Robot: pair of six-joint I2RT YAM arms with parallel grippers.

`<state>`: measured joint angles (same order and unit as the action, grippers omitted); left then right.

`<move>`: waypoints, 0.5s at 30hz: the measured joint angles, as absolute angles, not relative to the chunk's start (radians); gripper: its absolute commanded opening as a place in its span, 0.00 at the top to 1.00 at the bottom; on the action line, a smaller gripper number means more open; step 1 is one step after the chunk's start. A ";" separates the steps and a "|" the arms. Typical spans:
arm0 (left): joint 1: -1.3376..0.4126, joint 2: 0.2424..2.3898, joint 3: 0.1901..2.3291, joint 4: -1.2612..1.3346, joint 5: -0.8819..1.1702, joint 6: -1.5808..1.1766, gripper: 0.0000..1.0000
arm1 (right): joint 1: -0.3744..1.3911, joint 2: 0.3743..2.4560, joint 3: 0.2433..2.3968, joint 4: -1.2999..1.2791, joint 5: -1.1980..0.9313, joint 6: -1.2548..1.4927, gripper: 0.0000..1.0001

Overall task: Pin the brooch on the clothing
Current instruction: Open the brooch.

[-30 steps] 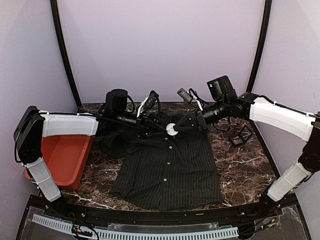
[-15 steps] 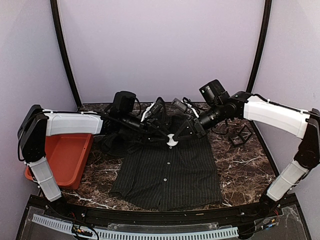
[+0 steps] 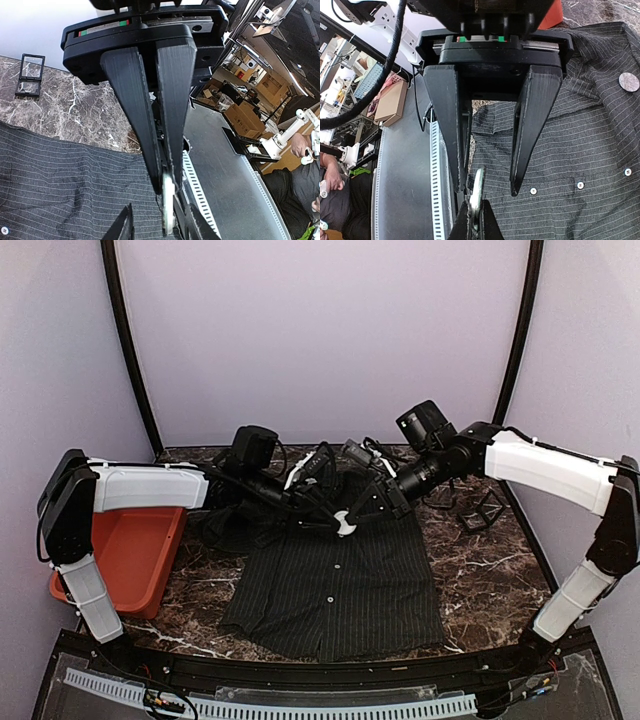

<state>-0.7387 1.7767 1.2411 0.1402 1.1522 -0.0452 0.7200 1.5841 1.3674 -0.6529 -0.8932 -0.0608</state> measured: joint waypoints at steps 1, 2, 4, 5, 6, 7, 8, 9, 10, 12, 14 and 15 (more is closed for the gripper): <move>-0.739 1.777 1.241 0.139 1.153 -0.045 0.67 | 0.720 1.585 1.367 -0.654 -0.893 -0.064 1.00; -0.739 1.777 1.241 0.139 1.153 -0.044 0.66 | 0.720 1.586 1.367 -0.655 -0.893 -0.067 1.00; -0.739 1.777 1.241 0.139 1.156 -0.044 0.65 | 0.720 1.586 1.367 -0.657 -0.893 -0.071 1.00; -0.739 1.777 1.241 0.139 1.157 -0.044 0.64 | 0.720 1.586 1.367 -0.658 -0.893 -0.072 1.00; -0.739 1.777 1.241 0.139 1.159 -0.044 0.59 | 0.720 1.586 1.367 -0.659 -0.893 -0.073 1.00; -0.739 1.777 1.241 0.139 1.159 -0.044 0.54 | 0.721 1.586 1.367 -0.660 -0.893 -0.074 1.00; -0.739 1.777 1.241 0.140 1.161 -0.042 0.53 | 0.721 1.586 1.367 -0.660 -0.893 -0.075 1.00; -0.739 1.777 1.241 0.141 1.164 -0.042 0.49 | 0.722 1.586 1.367 -0.662 -0.892 -0.076 1.00; -0.739 1.777 1.241 0.141 1.168 -0.043 0.48 | 0.723 1.586 1.367 -0.664 -0.892 -0.078 1.00; -0.739 1.777 1.241 0.142 1.175 -0.044 0.46 | 0.725 1.586 1.367 -0.670 -0.890 -0.078 1.00; -0.739 1.777 1.241 0.142 1.188 -0.043 0.46 | 0.727 1.586 1.367 -0.675 -0.889 -0.080 1.00; -0.739 1.777 1.241 0.141 1.192 -0.041 0.47 | 0.727 1.586 1.366 -0.677 -0.889 -0.081 1.00</move>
